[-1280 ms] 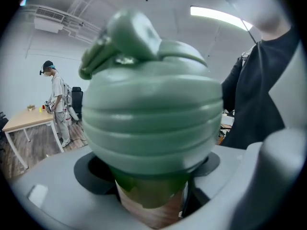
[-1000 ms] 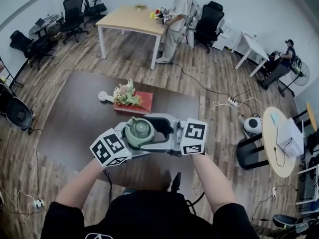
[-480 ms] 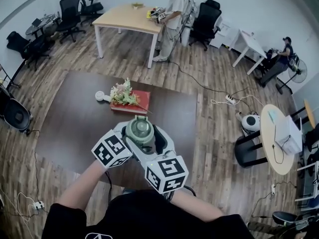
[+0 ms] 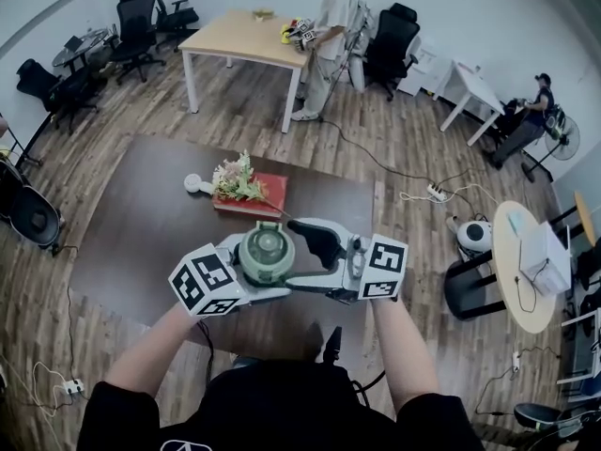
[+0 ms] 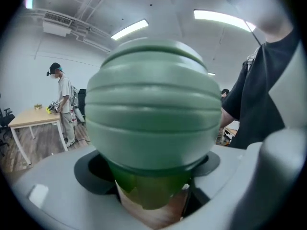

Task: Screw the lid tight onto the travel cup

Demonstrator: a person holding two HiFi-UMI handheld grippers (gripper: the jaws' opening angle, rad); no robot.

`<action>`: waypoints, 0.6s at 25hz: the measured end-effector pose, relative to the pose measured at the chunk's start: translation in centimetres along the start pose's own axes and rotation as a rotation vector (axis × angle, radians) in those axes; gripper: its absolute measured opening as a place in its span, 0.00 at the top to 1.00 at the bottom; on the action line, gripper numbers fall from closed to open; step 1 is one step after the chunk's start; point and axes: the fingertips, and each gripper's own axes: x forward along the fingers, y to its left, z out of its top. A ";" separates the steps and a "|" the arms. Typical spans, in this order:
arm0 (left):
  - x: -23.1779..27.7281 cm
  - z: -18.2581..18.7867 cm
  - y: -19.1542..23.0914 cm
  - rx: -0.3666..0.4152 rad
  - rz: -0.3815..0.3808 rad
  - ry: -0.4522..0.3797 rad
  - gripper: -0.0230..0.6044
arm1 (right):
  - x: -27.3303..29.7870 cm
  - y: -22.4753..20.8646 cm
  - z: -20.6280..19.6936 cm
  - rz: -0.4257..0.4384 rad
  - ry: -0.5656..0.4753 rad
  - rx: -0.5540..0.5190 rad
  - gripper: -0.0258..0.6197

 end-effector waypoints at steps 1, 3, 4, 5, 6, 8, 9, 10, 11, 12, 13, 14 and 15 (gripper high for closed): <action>0.0 0.0 -0.3 0.003 -0.011 0.003 0.31 | 0.0 -0.1 0.1 0.060 -0.003 0.020 0.30; 0.1 0.0 -0.9 0.014 -0.027 0.017 0.31 | 0.3 -0.1 0.6 0.158 -0.007 0.057 0.30; 0.2 0.0 -1.2 0.018 -0.034 0.023 0.31 | 0.6 0.1 0.8 0.203 0.006 0.066 0.30; 0.3 0.0 -1.4 0.020 -0.038 0.027 0.31 | 1.0 0.4 0.8 0.244 0.028 0.070 0.31; 0.3 0.1 -1.5 0.022 -0.039 0.029 0.31 | 1.4 0.8 0.7 0.279 0.053 0.069 0.31; 0.2 0.2 -1.4 0.024 -0.031 0.029 0.31 | 2.1 1.3 0.6 0.317 0.091 0.063 0.31; 0.1 0.2 -1.1 0.022 -0.021 0.025 0.31 | 2.4 1.3 0.7 0.313 0.094 0.062 0.31; 0.0 0.2 -0.7 0.021 -0.007 0.021 0.31 | 2.6 1.1 0.8 0.292 0.088 0.063 0.32; -0.2 0.2 -0.2 0.023 0.012 0.019 0.31 | 2.8 0.8 0.9 0.256 0.077 0.063 0.33; -0.3 0.0 0.2 0.029 0.034 0.020 0.31 | 3.0 0.6 0.8 0.207 0.065 0.059 0.33; -0.5 -0.2 0.6 0.036 0.059 0.023 0.31 | 3.3 0.5 0.8 0.147 0.054 0.051 0.33; -0.6 -0.4 1.1 0.040 0.085 0.026 0.31 | 3.5 0.4 0.6 0.075 0.044 0.041 0.33; -0.7 -0.7 1.5 0.039 0.112 0.027 0.31 | 3.8 0.2 0.5 -0.014 0.030 0.035 0.33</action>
